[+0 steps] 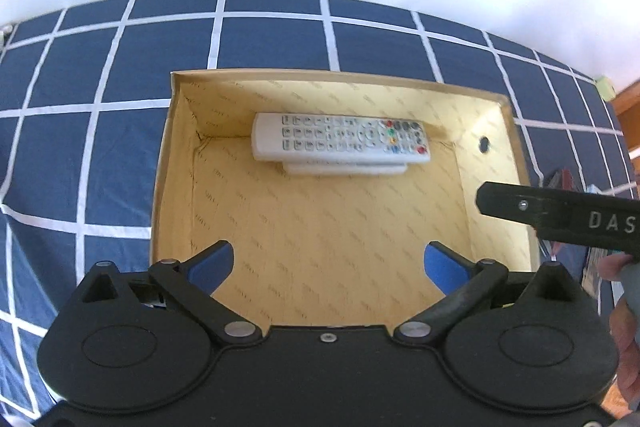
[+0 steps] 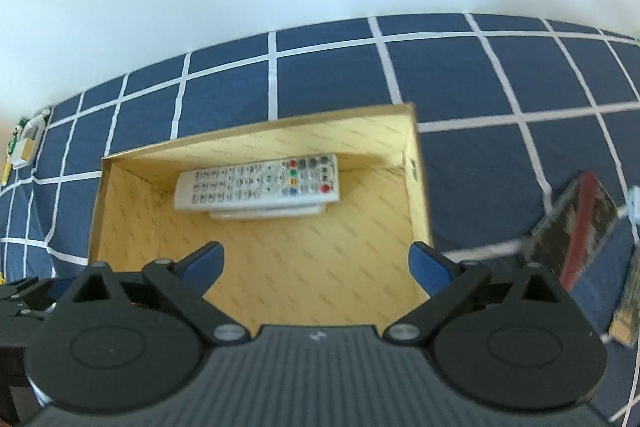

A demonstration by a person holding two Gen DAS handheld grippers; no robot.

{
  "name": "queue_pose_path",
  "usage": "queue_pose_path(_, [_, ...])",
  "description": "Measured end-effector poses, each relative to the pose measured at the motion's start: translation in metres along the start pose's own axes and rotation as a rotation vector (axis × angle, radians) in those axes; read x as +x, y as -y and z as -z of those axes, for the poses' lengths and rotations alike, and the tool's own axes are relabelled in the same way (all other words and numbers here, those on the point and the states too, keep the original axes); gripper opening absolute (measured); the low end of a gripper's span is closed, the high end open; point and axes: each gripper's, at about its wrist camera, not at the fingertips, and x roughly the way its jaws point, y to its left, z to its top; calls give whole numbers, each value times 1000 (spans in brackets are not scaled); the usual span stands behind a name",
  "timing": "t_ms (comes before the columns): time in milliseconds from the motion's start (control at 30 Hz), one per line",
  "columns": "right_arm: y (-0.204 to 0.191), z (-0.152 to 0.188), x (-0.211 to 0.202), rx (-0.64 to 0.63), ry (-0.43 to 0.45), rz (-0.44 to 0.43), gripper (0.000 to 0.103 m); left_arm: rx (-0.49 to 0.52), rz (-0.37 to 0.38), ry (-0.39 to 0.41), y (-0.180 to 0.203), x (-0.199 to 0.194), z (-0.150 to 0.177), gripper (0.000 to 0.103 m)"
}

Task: Organize objects
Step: 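Move the right tool out of the box toward the teal-and-white mask box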

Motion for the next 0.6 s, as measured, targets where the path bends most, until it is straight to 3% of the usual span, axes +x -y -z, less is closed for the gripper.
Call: queue_pose_path(600, [87, 87, -90, 191, 121, 65, 103, 230, 40, 13, 99, -38, 58, 103])
